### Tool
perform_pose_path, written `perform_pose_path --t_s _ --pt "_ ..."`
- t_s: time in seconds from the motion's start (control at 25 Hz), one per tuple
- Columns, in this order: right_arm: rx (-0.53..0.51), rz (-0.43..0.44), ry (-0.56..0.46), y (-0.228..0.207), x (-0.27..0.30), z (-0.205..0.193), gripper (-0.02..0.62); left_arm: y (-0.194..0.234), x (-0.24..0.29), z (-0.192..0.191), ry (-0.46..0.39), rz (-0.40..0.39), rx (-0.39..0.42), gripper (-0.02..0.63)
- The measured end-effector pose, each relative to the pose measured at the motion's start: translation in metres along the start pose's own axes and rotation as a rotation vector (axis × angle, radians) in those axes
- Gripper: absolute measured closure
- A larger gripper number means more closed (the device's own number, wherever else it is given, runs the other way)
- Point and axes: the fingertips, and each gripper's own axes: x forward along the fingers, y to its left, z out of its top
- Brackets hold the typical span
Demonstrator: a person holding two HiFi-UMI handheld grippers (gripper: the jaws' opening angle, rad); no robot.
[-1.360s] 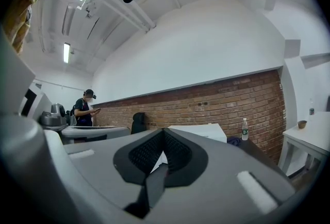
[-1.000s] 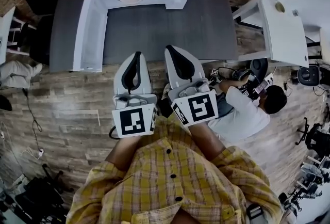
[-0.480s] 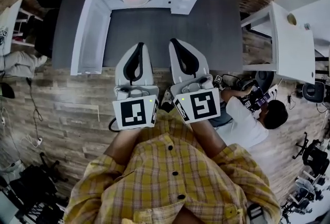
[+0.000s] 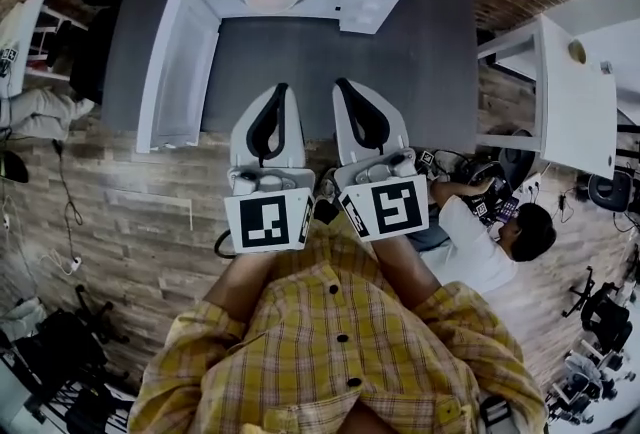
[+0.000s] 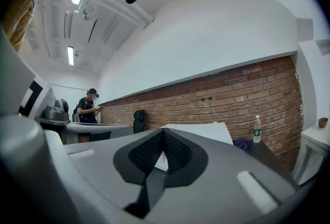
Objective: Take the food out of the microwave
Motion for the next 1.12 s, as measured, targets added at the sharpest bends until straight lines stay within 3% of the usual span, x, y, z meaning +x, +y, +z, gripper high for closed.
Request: perform_pose_path --t_s 0.48,0.76,1.12 --pt "0.005 -0.081 0.056 -0.008 0.034 -0.022 0.591 0.067 0.072 -0.051 0.119 -0.039 -0.162 0.604" --pt "0.01 -0.099 0.08 -0.015 0.05 -0.037 0.591 0.082 0.111 -0.088 0.179 -0.073 -0.23 0.604" --pt "0.006 -0.12 0.108 -0.022 0.063 -0.047 0.591 0.105 0.154 -0.138 0.248 -0.099 -0.39 0.604"
